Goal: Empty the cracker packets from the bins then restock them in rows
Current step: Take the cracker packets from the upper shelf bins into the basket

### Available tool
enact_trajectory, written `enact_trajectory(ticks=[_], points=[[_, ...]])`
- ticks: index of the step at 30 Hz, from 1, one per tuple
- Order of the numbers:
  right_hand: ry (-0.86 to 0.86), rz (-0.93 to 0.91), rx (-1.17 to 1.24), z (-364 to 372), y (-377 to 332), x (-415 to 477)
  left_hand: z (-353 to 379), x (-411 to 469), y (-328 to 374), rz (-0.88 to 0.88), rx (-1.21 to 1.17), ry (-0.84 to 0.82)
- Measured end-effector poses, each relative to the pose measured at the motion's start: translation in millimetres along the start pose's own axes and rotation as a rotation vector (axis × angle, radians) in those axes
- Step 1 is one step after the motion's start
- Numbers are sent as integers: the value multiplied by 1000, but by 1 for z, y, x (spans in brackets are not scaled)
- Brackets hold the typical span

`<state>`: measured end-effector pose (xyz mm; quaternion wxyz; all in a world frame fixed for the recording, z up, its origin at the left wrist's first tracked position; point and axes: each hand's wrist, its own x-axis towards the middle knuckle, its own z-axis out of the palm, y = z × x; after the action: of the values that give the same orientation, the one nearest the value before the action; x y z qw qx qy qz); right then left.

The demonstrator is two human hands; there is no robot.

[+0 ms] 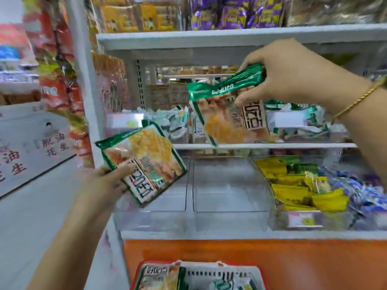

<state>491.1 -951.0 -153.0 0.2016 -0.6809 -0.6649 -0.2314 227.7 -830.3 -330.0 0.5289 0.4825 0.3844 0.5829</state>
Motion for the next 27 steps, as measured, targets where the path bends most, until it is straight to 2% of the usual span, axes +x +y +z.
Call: enact_trajectory(ticks=[4, 8, 11, 15, 21, 25, 27], points=[[-259, 44, 197, 20, -5, -29, -10, -37, -62, -289, -153, -65], [-473, 96, 471, 77, 2, -52, -18, -73, -117, -500, -216, -25], [-651, 101, 589, 126, 8, -67, -29, -85, -155, -632, -220, 7], [-864, 31, 612, 178, 10, -83, -42, -96, -184, -776, -176, -35], [-1152, 10, 685, 249, -2, -96, -61, -113, -221, -1089, 41, -322], [-1478, -175, 587, 285, -35, -106, -60, -125, -232, -1121, 177, -428], [-1551, -266, 558, 299, -55, -113, -62, -125, -242, -1113, 193, -449]])
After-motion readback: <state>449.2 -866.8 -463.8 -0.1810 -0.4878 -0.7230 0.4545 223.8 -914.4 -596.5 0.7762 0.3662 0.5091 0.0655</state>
